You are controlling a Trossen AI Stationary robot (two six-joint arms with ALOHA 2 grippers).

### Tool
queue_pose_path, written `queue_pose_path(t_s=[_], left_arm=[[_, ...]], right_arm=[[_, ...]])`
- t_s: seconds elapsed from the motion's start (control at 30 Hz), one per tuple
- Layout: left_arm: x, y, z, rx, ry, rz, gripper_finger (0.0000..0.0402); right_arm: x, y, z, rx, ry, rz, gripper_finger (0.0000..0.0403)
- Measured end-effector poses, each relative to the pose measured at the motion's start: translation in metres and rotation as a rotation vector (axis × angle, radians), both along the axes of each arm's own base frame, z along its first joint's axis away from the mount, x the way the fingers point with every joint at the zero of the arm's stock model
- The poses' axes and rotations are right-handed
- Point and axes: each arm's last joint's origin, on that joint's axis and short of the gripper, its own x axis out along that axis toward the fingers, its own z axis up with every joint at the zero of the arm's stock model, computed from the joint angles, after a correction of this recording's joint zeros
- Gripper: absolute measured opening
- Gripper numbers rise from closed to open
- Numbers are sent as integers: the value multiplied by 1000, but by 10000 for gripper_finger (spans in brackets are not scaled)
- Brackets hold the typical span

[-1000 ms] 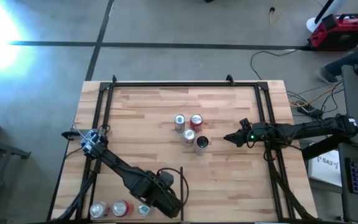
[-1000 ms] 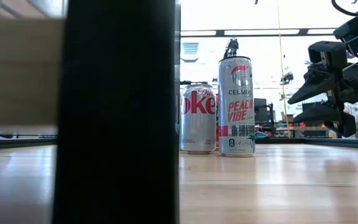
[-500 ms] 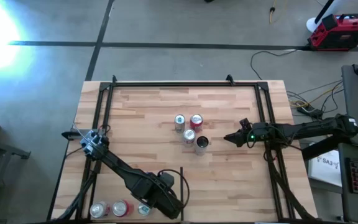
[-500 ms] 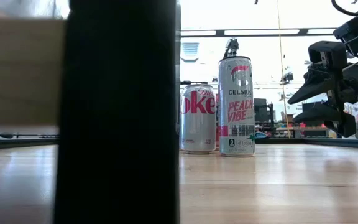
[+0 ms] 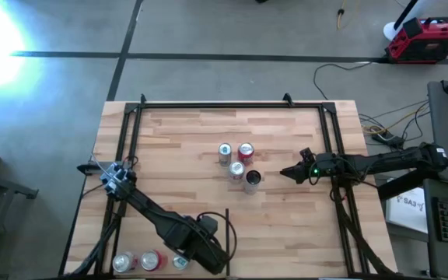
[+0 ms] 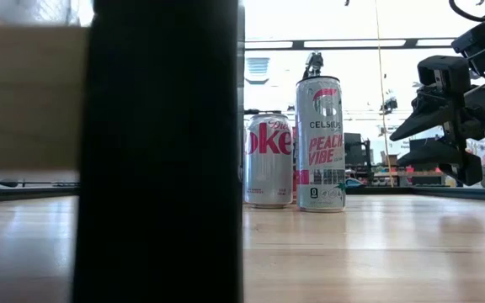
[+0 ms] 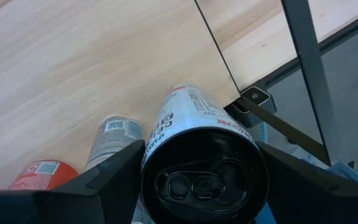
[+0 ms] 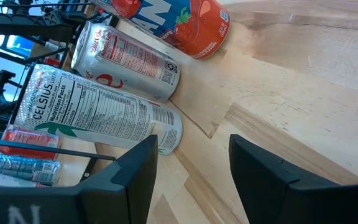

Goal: Place canned beverage on shelf
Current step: Put the left white pink soda can on the shelf

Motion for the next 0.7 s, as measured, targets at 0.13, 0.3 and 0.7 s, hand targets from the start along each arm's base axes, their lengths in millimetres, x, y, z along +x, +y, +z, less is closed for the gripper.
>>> queue_pose_path(t_s=[0.13, 0.3, 0.7], left_arm=[[-1, 1, 0, 12, 0, 15, 269], [-2, 1, 1, 40, -11, 28, 269], [-12, -1, 9, 89, -23, 62, 270]], right_arm=[[0, 0, 0, 0, 0, 0, 183], [0, 0, 0, 0, 0, 0, 183], [0, 0, 0, 0, 2, 0, 183]])
